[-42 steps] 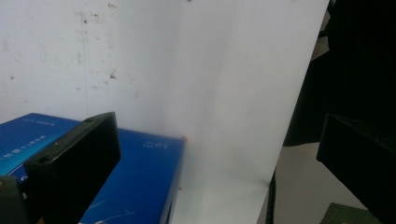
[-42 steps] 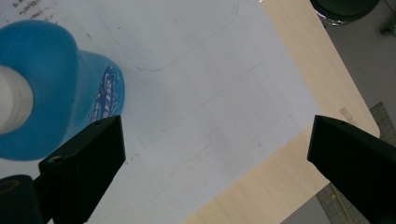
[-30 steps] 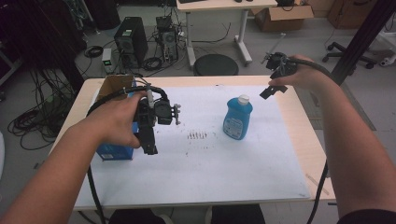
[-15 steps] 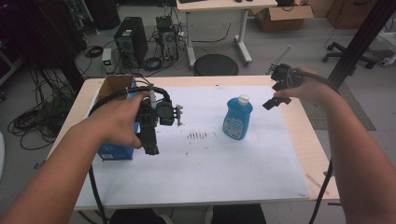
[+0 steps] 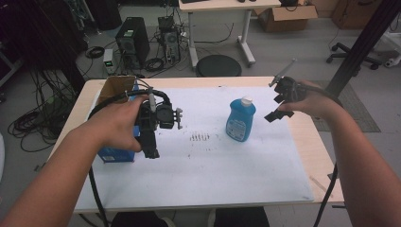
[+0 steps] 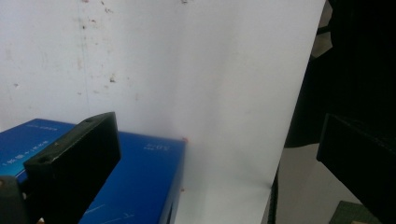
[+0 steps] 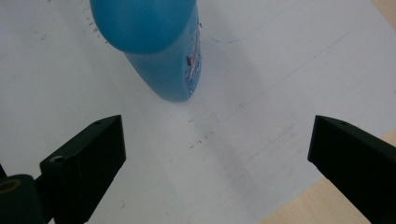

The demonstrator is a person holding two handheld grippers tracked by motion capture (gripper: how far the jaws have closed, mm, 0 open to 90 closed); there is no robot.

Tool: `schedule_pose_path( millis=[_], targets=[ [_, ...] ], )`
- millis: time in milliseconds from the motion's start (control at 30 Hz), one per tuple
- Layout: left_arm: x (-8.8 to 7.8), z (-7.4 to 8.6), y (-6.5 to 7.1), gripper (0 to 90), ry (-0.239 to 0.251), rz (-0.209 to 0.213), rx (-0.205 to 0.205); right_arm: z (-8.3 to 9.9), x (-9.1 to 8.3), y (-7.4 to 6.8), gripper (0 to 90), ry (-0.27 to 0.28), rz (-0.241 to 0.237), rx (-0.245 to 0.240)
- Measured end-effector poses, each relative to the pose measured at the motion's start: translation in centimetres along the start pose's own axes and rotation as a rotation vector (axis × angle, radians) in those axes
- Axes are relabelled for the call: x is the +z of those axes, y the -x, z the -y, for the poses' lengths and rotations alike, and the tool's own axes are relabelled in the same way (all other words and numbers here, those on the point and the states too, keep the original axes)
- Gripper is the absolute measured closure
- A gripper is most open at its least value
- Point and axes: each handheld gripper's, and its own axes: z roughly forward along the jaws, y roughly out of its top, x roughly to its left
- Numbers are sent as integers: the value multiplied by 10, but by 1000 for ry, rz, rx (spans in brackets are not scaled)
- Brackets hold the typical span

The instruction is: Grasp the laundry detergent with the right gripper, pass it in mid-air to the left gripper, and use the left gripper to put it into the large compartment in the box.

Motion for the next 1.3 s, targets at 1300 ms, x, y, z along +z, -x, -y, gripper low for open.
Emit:
schedule_pose_path(
  millis=[1300],
  targets=[
    [4,5,5,2,-3,-19,3,38,61,-33,33,164,-12,29]
  ],
)
